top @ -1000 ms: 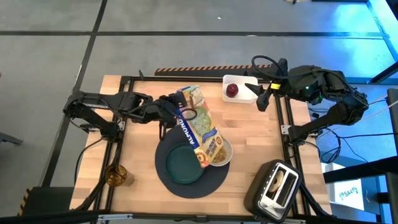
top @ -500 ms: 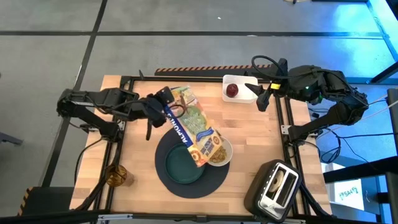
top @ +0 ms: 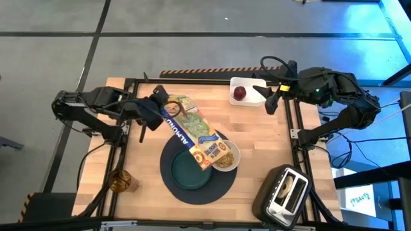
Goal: Arrange a breakfast setting
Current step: Pour the cereal into the bowl
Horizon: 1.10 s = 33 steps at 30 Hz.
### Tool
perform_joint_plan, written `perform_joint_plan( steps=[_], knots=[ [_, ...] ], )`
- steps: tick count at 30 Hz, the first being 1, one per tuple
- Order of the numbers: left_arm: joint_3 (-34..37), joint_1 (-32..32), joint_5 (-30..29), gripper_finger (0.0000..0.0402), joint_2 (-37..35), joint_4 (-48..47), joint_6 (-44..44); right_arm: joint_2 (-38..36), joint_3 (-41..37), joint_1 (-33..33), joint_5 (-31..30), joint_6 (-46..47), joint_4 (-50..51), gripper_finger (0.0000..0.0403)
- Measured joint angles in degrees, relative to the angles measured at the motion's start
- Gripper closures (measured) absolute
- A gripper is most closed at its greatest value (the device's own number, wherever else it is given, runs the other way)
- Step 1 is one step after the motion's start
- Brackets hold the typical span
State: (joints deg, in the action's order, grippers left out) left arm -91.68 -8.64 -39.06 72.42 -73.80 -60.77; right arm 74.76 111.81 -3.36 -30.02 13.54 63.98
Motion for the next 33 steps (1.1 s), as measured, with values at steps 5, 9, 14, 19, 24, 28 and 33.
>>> perform_joint_plan(
  steps=[5, 9, 14, 19, 24, 28, 33],
  knots=[
    [0.0, 0.0, 0.3, 0.0338, -2.3, -0.7, 3.0, 0.0, 0.0, 0.0, 1.0, 0.1, -1.3, 0.0175],
    [0.0, 0.0, 0.7, 0.0338, -3.7, -1.0, 5.9, 0.0, 0.0, 0.0, 1.2, 0.2, -2.7, 0.0175],
    [0.0, 0.0, 1.8, 0.0338, -6.0, -1.5, 10.6, 0.0, 0.0, 0.0, 1.6, 0.2, -4.6, 0.0175],
    [0.0, 0.0, 3.1, 0.0338, -8.8, -1.7, 16.4, 0.0, 0.0, 0.0, 1.7, 0.2, -4.5, 0.0175],
    [0.0, 0.0, 3.9, 0.0338, -12.4, -1.7, 25.6, 0.0, 0.0, 0.0, 0.5, 0.0, -6.1, 0.0175],
    [0.0, 0.0, 4.1, 0.0342, -15.1, -0.4, 33.9, 0.0, 0.0, 0.0, -2.1, -2.0, -10.6, 0.0175],
    [3.3, 0.0, 3.6, 0.0343, -20.0, 3.6, 43.6, -0.2, 0.0, 0.0, -2.4, -7.2, -18.5, 0.0175]
  ],
)
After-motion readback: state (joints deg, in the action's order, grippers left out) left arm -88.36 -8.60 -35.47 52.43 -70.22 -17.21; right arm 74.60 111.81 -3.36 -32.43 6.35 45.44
